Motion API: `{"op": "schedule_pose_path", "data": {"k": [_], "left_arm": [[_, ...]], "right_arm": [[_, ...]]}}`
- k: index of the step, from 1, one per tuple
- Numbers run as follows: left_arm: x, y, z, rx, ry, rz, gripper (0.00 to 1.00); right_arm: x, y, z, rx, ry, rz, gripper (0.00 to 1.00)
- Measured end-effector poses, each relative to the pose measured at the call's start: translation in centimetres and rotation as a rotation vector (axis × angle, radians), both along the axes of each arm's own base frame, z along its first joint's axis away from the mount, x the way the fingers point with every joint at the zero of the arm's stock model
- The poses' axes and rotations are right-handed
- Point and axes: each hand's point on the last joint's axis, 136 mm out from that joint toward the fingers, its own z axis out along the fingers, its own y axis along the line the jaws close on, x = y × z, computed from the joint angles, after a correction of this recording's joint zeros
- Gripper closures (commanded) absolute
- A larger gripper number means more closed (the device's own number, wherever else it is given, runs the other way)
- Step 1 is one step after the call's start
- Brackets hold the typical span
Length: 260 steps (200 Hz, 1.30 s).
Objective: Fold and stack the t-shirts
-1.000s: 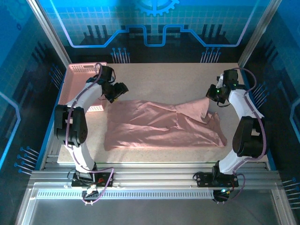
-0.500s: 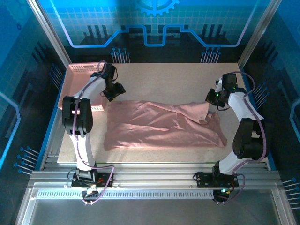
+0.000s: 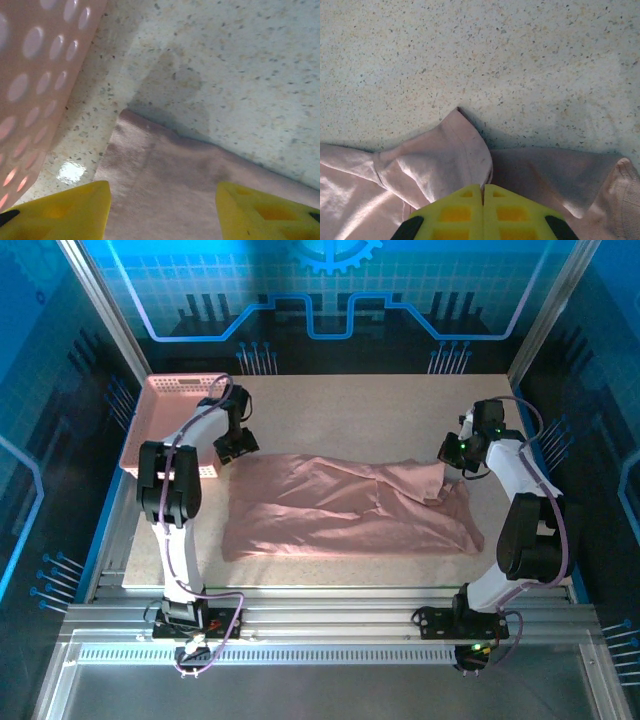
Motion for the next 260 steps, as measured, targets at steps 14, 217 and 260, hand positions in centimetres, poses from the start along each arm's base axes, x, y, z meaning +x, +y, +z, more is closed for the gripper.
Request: {"op": "schedule_pose_path", "data": {"k": [14,217,260], "left_arm": [[-0.1,0.2,-0.8,0.013,0.019,0.002,0.41],[1.4,0.7,-2.5,0.016,0.013,-0.012,0.9],[1.3,0.0,0.2,-0.029,-0.071,-0.022,0.91]], "right_arm": [[0.0,0.1,0.0,0.006,0.0,0.003,1.0],[1.1,0.3,1.8,0.007,-0.026,0.014,1.0],[4.9,-0.2,5.0,-0.008,-0.141,0.012,1.0]]}}
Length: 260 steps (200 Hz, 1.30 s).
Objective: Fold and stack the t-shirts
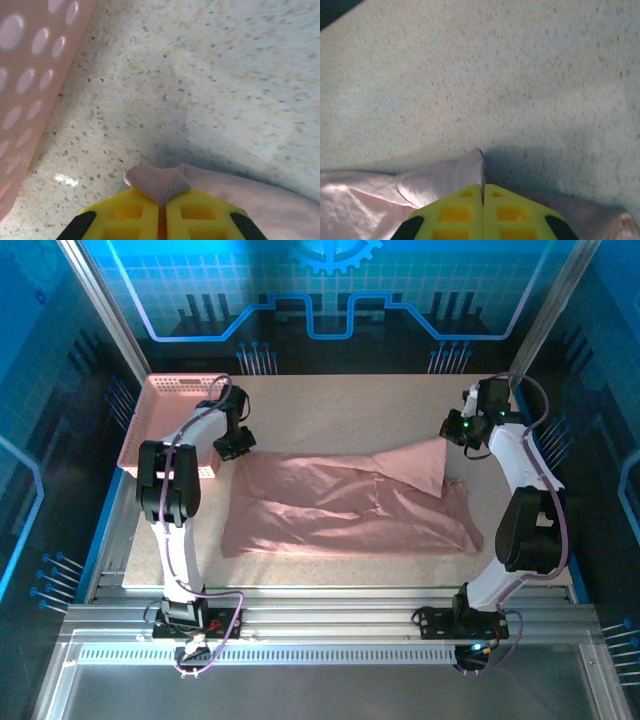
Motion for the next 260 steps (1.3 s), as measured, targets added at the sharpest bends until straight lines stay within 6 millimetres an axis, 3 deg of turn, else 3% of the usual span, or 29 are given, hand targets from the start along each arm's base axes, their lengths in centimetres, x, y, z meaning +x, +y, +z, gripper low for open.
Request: {"op": "schedule_pose_path", "data": {"k": [27,86,113,128,161,216,238,260], "left_arm": [[0.0,-0.3,1.2,-0.021,-0.042,-0.006,0.91],[-0.7,-0.3,1.0,-0.024,-0.04,-0.007,0.89],[-0.6,-0.3,1.1,-0.023,-0.046,-0.008,0.75],[-0.5,-0.2,1.1,-0.024,-0.047,-0.003,0.6],[0.2,0.3,1.3,-0.026,-0.054,0.013,0.47],[3.5,0.2,1.8,-0.028,-0.088,0.017,0.48],[4.2,0.1,0.4,-0.027,-0.06,0.018,0.48],[3.7,0.2,-1.6,-0.024,0.003,0.022,0.5]], "right_arm": [[1.3,-0.1,0.8,-0.011,-0.051,-0.005,1.0],[2.8,0.7,2.2,-0.031,-0.111,0.013,1.0],[3.0,0.8,2.5,-0.035,-0.123,0.017,1.0],[3.0,0.8,2.6,-0.037,-0.125,0.02,1.0],[3.0,1.1,2.4,-0.04,-0.123,0.032,1.0],[2.6,1.7,2.0,-0.05,-0.101,0.054,1.0],[2.4,1.7,1.9,-0.052,-0.094,0.057,1.0],[2.3,1.7,1.7,-0.058,-0.086,0.065,1.0]]}}
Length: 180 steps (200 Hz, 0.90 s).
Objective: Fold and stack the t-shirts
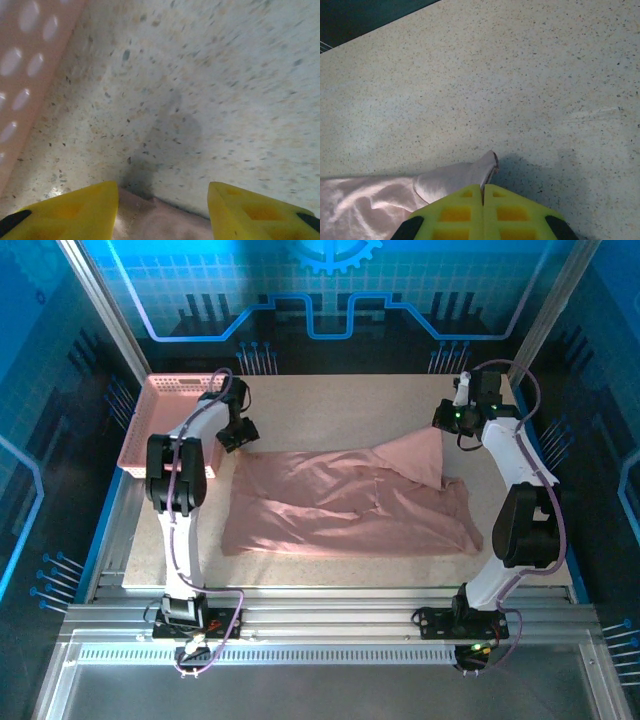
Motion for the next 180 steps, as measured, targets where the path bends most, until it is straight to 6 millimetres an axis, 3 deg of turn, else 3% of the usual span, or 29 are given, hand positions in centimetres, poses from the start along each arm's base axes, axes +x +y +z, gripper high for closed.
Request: {"op": "schedule_pose_path", "data": {"k": [22,49,76,109,127,180], "left_arm": [[-0.9,0.2,-1.5,0.007,0.057,0.009,0.51],[-0.9,0.3,-1.5,0.01,0.059,0.022,0.57],[-1.2,0.5,-1.5,0.009,0.069,0.029,0.73],[-1.2,0.8,-1.6,0.009,0.072,0.032,0.84],[-1.3,0.9,-1.6,0.003,0.074,0.03,1.0],[-1.7,0.7,-0.2,-0.045,0.033,0.032,1.0]], "right_arm": [[-0.2,0.0,-0.2,-0.005,0.01,0.006,1.0],[-0.3,-0.1,-0.3,-0.014,0.016,0.003,1.0],[-0.4,-0.3,-0.5,-0.021,0.025,-0.003,1.0],[-0.5,-0.4,-0.4,-0.023,0.033,-0.006,1.0],[0.0,-0.4,0.0,-0.023,0.022,-0.006,1.0],[0.6,-0.5,0.5,-0.019,0.013,-0.017,1.0]]}}
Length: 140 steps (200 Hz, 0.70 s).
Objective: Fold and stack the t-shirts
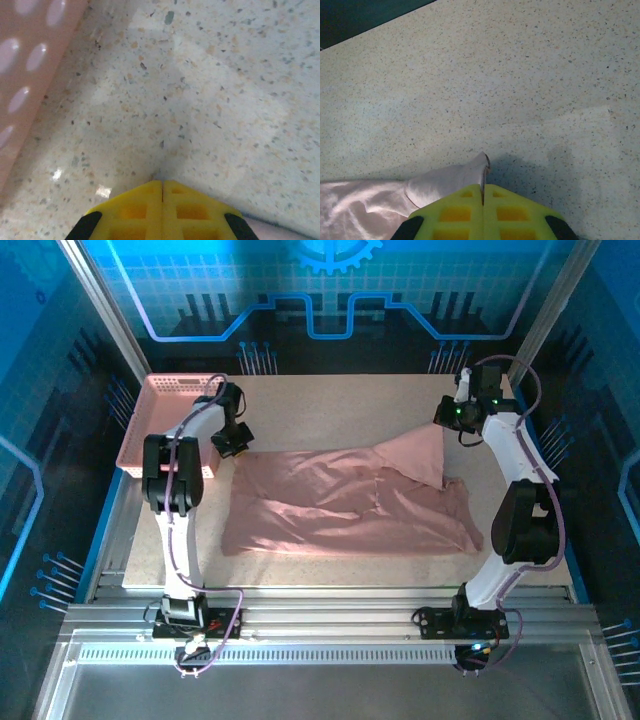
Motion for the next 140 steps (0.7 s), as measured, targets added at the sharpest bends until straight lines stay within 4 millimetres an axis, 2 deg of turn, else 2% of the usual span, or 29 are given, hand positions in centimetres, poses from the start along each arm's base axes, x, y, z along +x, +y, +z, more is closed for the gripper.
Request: {"op": "schedule_pose_path", "data": {"k": [14,53,71,86,110,140], "left_arm": [[0.2,-0.1,1.5,-0.007,-0.036,-0.001,1.0],[1.3,-0.2,7.1,-0.017,-0.182,-0.005,1.0],[1.6,-0.3,8.7,-0.022,-0.224,-0.009,1.0],[1.6,-0.5,9.1,-0.03,-0.243,-0.013,1.0],[1.1,-0.8,8.6,-0.044,-0.237,-0.032,1.0],[-0.2,-1.2,8.1,-0.06,-0.229,-0.058,1.0]], "right_arm": [[0.2,0.0,0.2,0.002,-0.004,-0.003,1.0],[0.8,-0.1,1.5,0.005,-0.036,-0.008,1.0],[1.0,-0.1,1.9,0.004,-0.049,-0.008,1.0],[1.0,-0.1,2.0,0.004,-0.051,-0.008,1.0],[0.8,0.0,2.2,0.004,-0.056,-0.007,1.0],[-1.3,0.1,3.6,-0.006,-0.081,0.001,1.0]]}}
